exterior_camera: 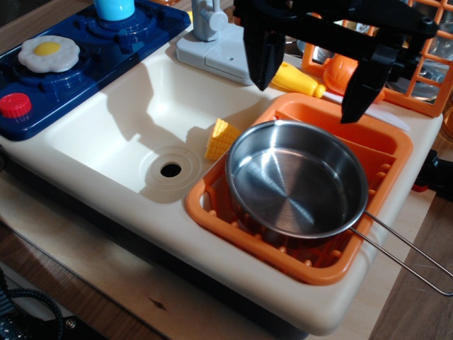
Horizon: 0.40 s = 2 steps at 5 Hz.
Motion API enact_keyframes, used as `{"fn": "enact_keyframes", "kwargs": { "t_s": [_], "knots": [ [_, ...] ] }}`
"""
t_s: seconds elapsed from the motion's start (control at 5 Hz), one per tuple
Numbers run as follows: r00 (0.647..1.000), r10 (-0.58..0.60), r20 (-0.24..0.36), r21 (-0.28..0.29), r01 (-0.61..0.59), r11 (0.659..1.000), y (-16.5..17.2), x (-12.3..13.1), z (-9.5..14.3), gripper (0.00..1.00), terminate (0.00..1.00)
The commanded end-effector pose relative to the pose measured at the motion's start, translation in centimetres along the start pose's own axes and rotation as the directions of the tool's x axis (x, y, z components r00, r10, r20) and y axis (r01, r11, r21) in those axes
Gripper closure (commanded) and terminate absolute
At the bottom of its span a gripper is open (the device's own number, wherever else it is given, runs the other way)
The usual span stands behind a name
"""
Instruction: Put pan from drying rack into sink
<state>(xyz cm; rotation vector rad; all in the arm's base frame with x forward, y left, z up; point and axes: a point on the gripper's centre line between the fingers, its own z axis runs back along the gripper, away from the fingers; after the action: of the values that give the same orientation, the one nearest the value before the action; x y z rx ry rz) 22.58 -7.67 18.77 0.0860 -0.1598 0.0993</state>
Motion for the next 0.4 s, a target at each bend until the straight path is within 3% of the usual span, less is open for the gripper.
{"fn": "enact_keyframes", "kwargs": {
  "t_s": [0.0,0.2],
  "knots": [
    [1.000,0.000,0.000,0.000,0.000,1.000,0.0,0.0,0.0,0.00,0.00],
    [0.998,-0.052,0.016,0.003,0.052,0.999,1.5,-0.5,-0.8,0.00,0.00]
  ]
}}
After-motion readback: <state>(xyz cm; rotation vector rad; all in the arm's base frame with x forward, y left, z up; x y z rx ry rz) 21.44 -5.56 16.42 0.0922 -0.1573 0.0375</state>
